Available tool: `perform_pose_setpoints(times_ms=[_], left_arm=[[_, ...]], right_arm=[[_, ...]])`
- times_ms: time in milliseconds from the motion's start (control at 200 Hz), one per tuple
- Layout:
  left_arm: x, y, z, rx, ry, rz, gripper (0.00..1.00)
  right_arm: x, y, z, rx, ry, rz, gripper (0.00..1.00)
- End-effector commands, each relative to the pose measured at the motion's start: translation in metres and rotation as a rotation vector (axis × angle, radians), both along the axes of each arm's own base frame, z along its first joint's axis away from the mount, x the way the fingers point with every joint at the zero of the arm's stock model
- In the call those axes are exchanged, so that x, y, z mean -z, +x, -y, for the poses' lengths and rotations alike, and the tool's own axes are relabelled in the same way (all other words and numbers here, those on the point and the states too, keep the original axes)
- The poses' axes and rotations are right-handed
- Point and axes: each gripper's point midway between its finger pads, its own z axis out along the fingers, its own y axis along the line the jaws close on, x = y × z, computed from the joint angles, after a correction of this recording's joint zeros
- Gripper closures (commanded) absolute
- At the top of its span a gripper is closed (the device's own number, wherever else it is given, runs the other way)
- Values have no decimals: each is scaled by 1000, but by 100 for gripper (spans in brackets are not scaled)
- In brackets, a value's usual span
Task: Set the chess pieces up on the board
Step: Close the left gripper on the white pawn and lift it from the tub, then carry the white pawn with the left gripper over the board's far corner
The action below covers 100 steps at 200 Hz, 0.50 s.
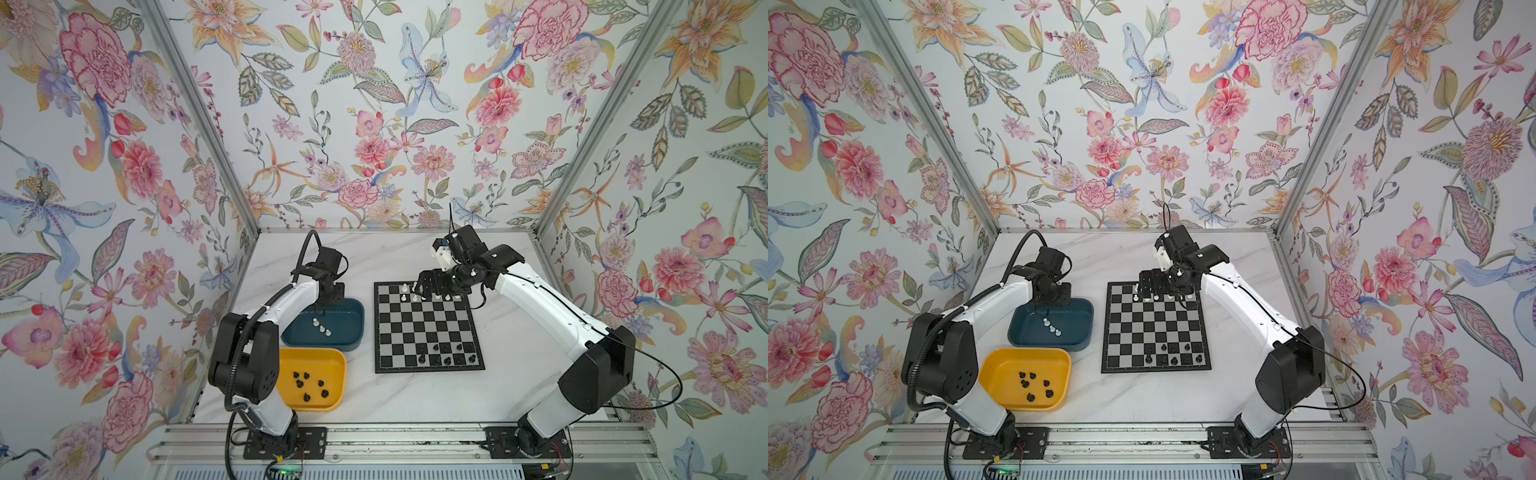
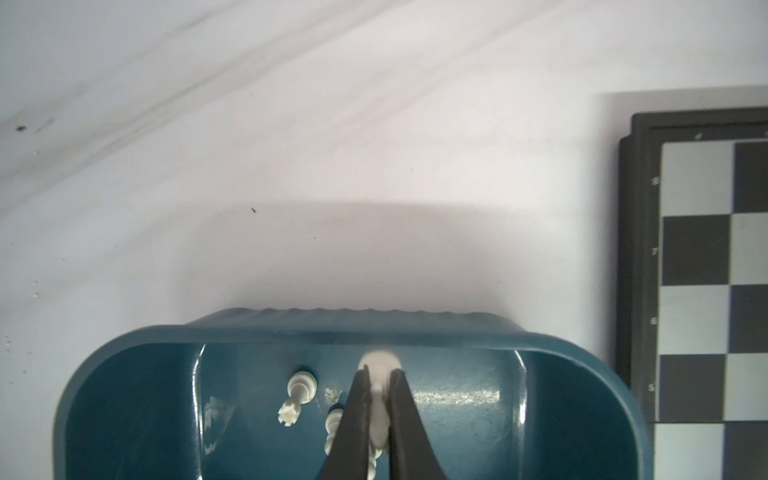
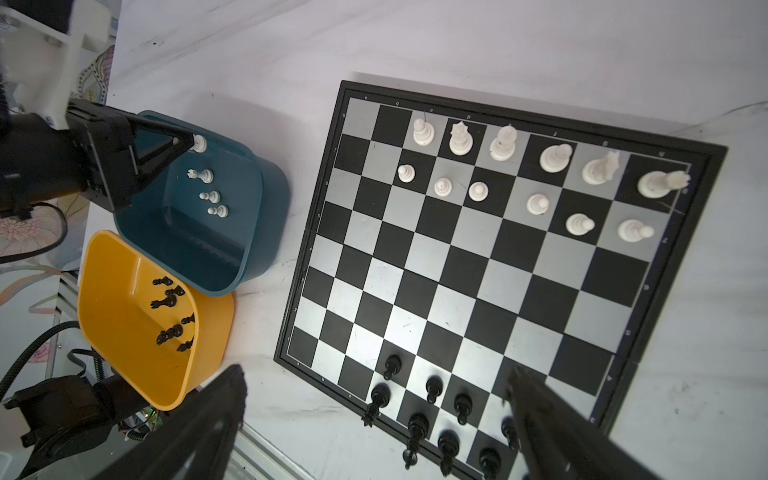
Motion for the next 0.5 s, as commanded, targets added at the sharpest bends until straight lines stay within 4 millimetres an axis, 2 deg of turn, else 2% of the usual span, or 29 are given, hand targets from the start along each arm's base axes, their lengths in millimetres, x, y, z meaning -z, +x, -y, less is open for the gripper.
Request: perform_pose_setpoints(times_ms=[0,220,495], left_arm=[[-16,1,12,12,-14,-16,100],[-30,16,55,79,-36,4,100],[-27,29,104,139,-62,7,100]], right_arm=[[-10,4,-1,11,8,33,1],[-12,-2,9,23,2,42,1],[-12,-10,32,61,5,42,1]])
